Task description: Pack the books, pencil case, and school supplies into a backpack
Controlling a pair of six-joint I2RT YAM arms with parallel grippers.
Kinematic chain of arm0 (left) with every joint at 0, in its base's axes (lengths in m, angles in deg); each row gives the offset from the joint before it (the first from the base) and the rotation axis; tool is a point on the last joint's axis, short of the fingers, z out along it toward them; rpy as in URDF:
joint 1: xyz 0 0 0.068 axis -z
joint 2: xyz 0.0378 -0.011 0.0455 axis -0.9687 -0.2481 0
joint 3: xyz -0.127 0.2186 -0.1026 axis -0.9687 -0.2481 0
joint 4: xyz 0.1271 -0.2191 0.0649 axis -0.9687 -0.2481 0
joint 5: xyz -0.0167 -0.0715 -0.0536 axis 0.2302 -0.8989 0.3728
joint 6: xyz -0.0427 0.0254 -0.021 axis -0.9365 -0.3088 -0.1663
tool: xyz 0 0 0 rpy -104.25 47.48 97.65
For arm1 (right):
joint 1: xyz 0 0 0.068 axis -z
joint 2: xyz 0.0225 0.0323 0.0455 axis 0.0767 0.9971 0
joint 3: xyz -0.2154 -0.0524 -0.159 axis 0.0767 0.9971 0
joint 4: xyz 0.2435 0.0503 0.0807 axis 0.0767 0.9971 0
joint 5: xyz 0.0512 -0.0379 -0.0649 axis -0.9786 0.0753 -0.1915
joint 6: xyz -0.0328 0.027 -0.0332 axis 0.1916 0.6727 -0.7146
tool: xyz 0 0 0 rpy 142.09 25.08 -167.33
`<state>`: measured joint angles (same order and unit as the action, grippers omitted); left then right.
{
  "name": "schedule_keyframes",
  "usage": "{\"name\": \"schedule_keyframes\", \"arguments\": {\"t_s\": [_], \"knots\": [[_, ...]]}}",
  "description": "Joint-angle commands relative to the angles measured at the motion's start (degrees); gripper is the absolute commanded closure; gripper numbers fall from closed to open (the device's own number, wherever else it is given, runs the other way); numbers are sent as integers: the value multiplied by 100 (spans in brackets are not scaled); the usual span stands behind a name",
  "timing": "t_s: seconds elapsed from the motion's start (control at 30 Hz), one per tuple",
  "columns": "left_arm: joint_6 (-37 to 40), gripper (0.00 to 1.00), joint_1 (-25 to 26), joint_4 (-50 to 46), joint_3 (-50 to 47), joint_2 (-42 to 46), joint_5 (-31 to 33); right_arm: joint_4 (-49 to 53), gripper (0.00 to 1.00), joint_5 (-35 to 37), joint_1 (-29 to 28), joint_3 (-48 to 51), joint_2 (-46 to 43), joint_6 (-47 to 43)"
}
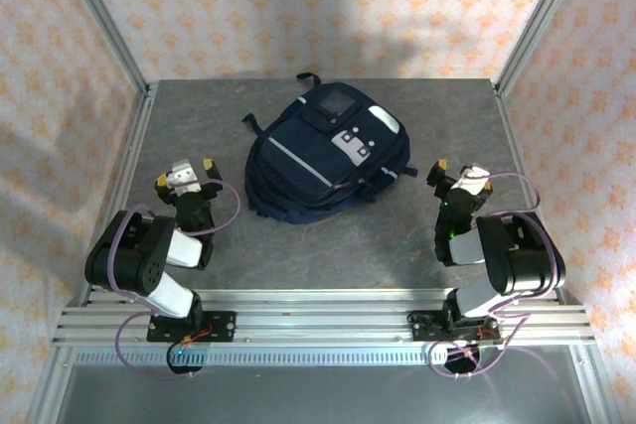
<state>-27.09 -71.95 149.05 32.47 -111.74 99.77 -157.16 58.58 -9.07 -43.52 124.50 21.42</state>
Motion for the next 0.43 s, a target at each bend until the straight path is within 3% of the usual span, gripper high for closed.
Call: {"name": "schedule_keyframes", "arguments": {"t_s": [0.0,0.4], "knots": [[-87,0,-26,4,16,3,-187,112,0,-156,18,-74,-71,38],[-4,0,49,8,-46,33,-131,75,0,-244,31,-69,-71,-3]]}}
